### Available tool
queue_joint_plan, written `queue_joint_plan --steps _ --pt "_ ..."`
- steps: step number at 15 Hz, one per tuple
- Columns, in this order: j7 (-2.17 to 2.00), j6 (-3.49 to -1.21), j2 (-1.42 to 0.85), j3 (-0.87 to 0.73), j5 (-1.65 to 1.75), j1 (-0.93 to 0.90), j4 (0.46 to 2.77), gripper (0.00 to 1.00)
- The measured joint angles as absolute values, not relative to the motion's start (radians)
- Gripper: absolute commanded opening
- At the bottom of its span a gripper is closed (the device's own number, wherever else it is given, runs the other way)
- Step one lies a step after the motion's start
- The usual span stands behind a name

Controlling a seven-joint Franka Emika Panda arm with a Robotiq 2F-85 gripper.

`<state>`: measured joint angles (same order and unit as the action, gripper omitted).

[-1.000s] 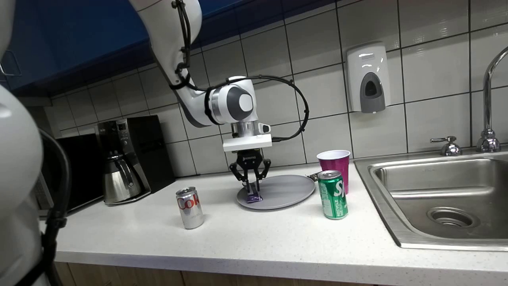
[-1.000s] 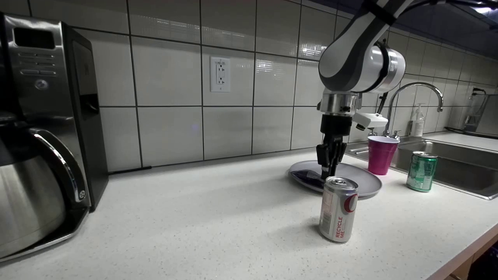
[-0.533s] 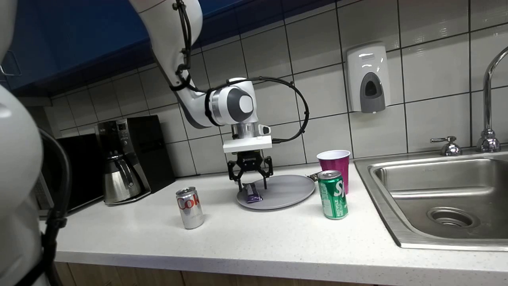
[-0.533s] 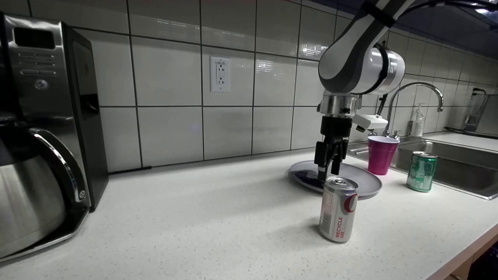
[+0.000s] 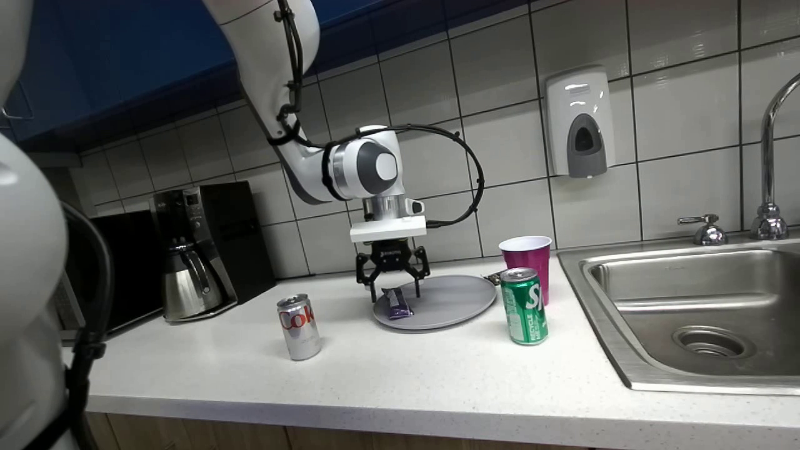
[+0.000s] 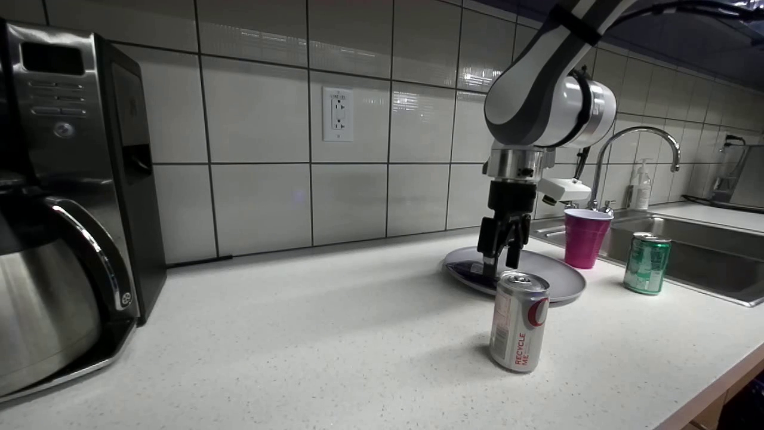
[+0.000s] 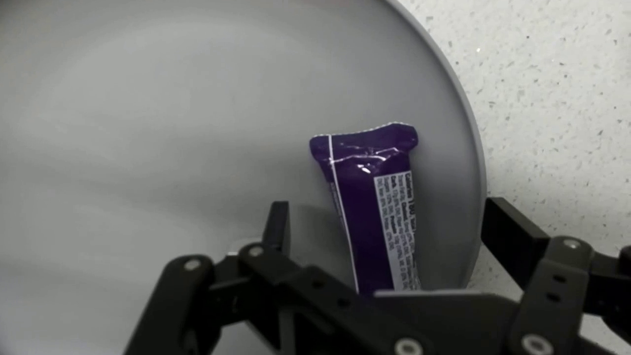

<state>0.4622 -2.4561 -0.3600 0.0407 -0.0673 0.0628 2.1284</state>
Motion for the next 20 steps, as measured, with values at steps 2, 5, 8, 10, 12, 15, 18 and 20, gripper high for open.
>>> queue_joint_plan --steps 2,5,8,10,12,15,18,20 --pt "0.462 -2.456 -0.366 0.041 -0.067 0.063 2.123 1.0" --pt "0.462 -2.456 -0.37 0.041 -0.067 0.063 2.117 1.0" --pt "0.462 -2.456 -0.37 0.041 -0.067 0.063 2.114 1.0" --pt "0.462 -2.456 -0.369 0.041 -0.067 0.063 2.111 1.0" --pt "0.462 -2.456 -0.369 0.041 -0.067 0.063 2.11 1.0" --pt "0.462 -2.456 -0.369 0.041 -0.067 0.063 2.11 1.0" --pt "0.462 -2.456 -0.366 0.041 -0.067 0.063 2.109 1.0" --pt "0.46 -2.456 -0.359 0.041 -0.067 0.063 2.111 1.0"
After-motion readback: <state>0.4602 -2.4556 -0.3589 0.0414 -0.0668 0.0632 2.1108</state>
